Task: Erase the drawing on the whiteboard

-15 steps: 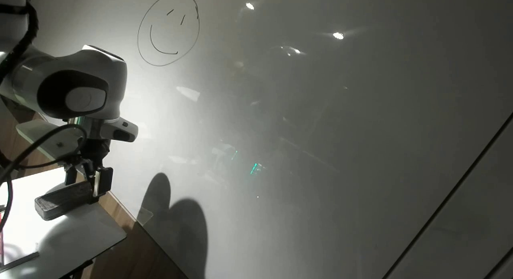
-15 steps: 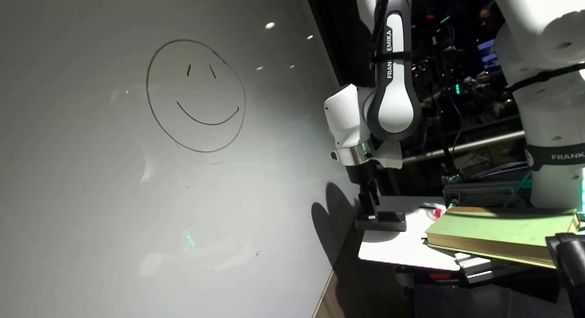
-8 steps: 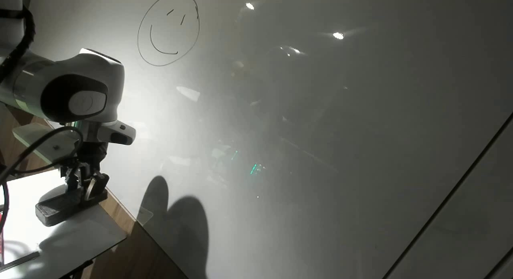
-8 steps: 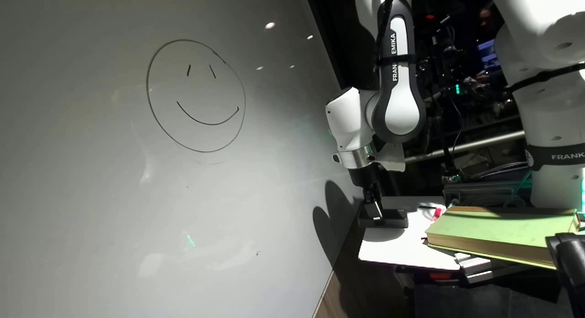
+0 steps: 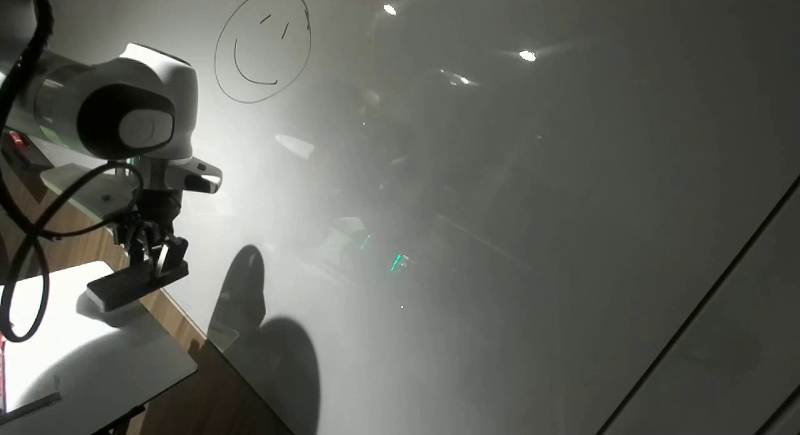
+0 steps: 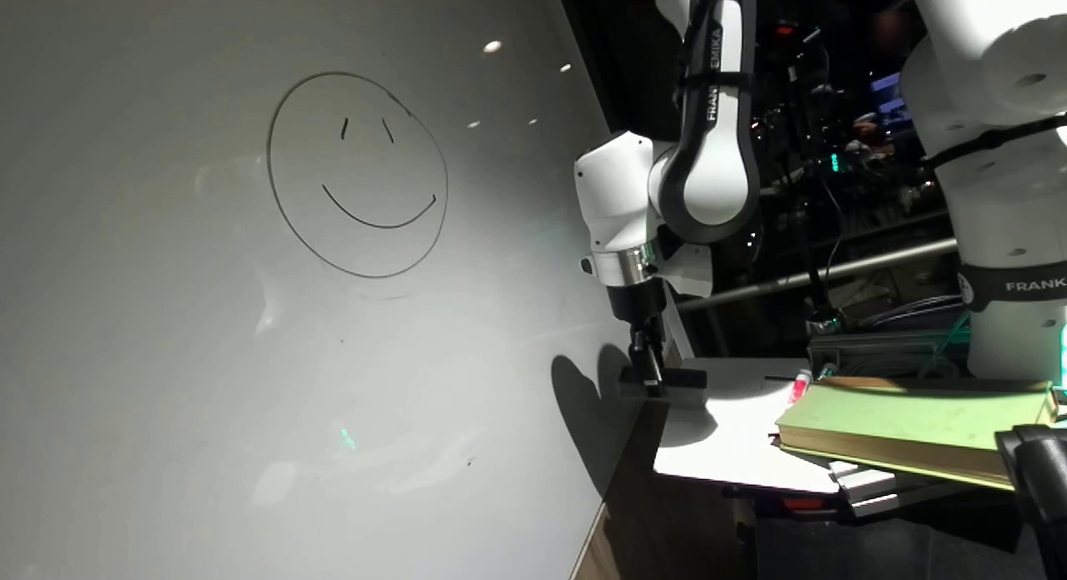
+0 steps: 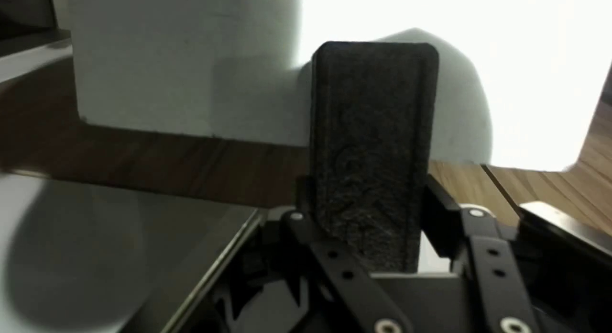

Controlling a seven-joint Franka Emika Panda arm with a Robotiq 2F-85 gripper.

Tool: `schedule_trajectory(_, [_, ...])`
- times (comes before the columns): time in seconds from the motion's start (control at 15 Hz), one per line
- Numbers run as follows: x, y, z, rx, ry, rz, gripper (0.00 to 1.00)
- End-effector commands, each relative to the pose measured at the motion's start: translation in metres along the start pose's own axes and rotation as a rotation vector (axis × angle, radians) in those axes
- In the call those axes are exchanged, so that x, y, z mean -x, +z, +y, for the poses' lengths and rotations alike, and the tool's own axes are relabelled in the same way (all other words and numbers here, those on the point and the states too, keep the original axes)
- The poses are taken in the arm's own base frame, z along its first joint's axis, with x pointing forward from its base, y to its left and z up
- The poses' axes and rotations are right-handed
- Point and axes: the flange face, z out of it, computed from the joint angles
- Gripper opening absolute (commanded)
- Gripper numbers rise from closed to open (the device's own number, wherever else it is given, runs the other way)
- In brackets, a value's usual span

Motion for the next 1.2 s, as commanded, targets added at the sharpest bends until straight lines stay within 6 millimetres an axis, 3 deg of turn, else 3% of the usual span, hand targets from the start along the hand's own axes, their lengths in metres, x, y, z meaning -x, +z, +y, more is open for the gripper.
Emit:
schedule_trajectory(0.0, [-0.029,-0.068,-0.017,-0.009,-0.005,0.096,0.3])
schedule_trajectory(0.33, [-0.104,-0.184,-0.041,-0.041,0.019,0.288,0.3])
schedule_trajectory(0.53, [-0.138,-0.229,-0.047,-0.046,0.025,0.367,0.3])
schedule_trajectory(0.87, [-0.147,-0.24,-0.059,-0.03,0.031,0.325,0.3])
schedule_trajectory(1.13, [-0.152,-0.266,-0.069,-0.033,0.032,0.339,0.3])
